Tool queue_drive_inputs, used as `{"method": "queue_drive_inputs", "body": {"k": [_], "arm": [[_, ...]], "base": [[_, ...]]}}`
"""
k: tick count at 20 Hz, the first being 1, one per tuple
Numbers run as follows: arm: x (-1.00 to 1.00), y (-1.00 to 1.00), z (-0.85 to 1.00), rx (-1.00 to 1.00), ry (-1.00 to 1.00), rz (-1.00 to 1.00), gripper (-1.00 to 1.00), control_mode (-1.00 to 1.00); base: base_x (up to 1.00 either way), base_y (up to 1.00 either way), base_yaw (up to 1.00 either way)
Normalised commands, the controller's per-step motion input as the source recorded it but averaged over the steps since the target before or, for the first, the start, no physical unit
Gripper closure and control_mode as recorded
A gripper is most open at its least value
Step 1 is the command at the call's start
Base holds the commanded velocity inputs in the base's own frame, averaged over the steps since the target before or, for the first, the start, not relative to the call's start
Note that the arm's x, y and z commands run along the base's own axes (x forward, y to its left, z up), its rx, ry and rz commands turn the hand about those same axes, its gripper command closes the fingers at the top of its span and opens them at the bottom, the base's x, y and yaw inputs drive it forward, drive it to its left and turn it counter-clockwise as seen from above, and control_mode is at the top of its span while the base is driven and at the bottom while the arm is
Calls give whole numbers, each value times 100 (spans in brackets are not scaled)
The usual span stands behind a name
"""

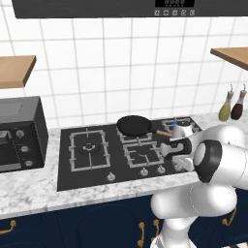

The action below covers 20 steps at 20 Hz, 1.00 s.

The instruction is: Turn off the rear right burner of the stove.

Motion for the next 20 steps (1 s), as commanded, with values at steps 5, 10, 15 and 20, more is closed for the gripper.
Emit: {"method": "queue_drive_inputs", "body": {"k": [5,10,15,20], "arm": [[-6,3,-29,0,0,-17,100,-100],[-8,3,-29,0,-3,-18,100,-100],[-15,0,-36,0,-6,-22,100,-100],[-16,0,-38,0,-7,-22,100,-100]], "base": [[0,0,0],[0,0,0],[0,0,0],[0,0,0]]}}
